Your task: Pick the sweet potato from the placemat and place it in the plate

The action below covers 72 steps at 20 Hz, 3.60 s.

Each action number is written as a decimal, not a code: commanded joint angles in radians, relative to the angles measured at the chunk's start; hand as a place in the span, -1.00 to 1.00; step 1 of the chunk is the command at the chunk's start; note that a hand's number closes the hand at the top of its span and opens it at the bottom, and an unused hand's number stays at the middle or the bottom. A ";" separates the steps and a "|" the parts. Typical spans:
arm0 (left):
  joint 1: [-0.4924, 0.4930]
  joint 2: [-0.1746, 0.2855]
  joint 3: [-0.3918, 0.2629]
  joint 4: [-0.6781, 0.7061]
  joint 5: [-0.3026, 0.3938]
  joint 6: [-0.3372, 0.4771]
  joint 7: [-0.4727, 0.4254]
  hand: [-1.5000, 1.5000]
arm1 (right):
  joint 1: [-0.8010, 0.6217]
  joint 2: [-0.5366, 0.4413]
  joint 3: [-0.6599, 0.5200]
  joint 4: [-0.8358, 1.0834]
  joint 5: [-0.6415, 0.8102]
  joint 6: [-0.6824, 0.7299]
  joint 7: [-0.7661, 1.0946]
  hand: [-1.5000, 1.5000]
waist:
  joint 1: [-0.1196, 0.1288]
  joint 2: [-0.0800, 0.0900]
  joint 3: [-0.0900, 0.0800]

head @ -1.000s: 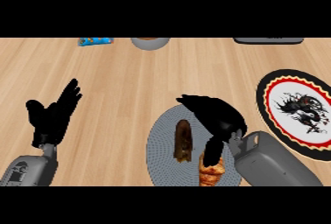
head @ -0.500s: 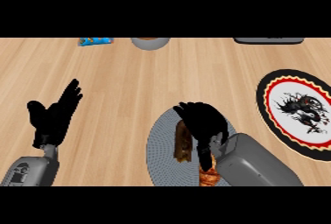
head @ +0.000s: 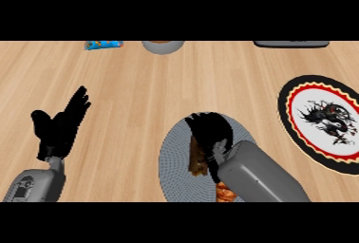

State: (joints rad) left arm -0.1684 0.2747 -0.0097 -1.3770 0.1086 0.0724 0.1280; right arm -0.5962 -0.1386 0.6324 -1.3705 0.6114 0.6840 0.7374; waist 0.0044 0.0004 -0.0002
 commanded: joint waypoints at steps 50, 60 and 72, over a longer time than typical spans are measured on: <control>0.021 -0.038 0.075 -0.025 -0.047 -0.074 0.016 0.00 | -0.145 0.081 -0.446 0.060 0.830 -0.918 0.326 1.00 | -0.004 -0.002 -0.001; -0.008 -0.068 0.070 -0.043 -0.075 -0.034 0.063 0.00 | 0.113 -0.058 -0.658 -0.149 0.672 -1.010 0.200 1.00 | -0.010 -0.002 0.000; 0.009 -0.050 0.106 0.002 -0.069 -0.078 0.002 0.00 | 0.244 -0.224 -0.859 0.096 0.398 -1.002 -0.084 1.00 | -0.003 0.002 0.001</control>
State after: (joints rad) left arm -0.1763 0.2247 0.0862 -1.3938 0.0424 -0.0007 0.1653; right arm -0.3871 -0.3235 -0.1805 -1.3543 1.0974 -0.3510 0.7298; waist -0.0003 0.0005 0.0003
